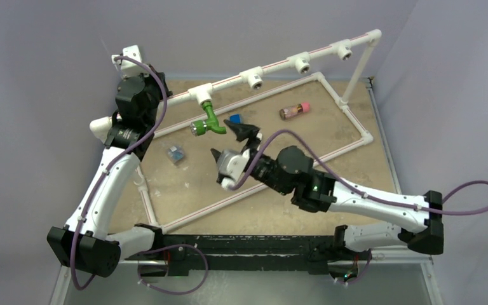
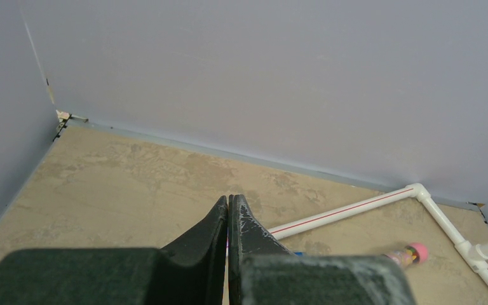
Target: Install the water faucets
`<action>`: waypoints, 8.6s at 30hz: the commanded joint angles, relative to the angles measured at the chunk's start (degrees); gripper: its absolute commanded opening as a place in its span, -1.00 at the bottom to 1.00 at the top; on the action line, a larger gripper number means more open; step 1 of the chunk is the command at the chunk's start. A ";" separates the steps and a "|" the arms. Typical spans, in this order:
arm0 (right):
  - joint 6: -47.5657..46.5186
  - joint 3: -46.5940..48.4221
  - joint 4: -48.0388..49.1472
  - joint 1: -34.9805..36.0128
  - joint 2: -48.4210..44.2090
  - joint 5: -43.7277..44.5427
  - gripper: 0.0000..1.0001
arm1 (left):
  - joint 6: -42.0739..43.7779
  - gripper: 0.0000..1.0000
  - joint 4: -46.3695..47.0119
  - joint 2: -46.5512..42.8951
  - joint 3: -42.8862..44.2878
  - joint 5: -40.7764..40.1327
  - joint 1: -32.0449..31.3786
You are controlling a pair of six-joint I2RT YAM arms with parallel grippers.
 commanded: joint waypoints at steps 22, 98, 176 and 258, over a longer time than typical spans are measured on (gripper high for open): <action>-49.02 -1.79 42.05 5.30 21.48 25.63 0.53 | -0.09 -1.00 -13.49 1.27 -3.66 1.29 -0.26; 116.27 -10.17 26.38 -7.07 11.16 10.36 0.51 | -0.05 -1.00 -13.83 1.27 -3.06 1.38 -0.35; -48.03 -0.77 35.21 -0.29 20.36 18.74 -0.03 | -0.16 -1.00 -13.51 1.74 -2.97 2.08 -0.43; 95.66 -12.18 15.65 -5.22 -2.19 10.79 0.51 | -0.52 -1.00 -13.89 1.39 -2.64 2.41 -0.43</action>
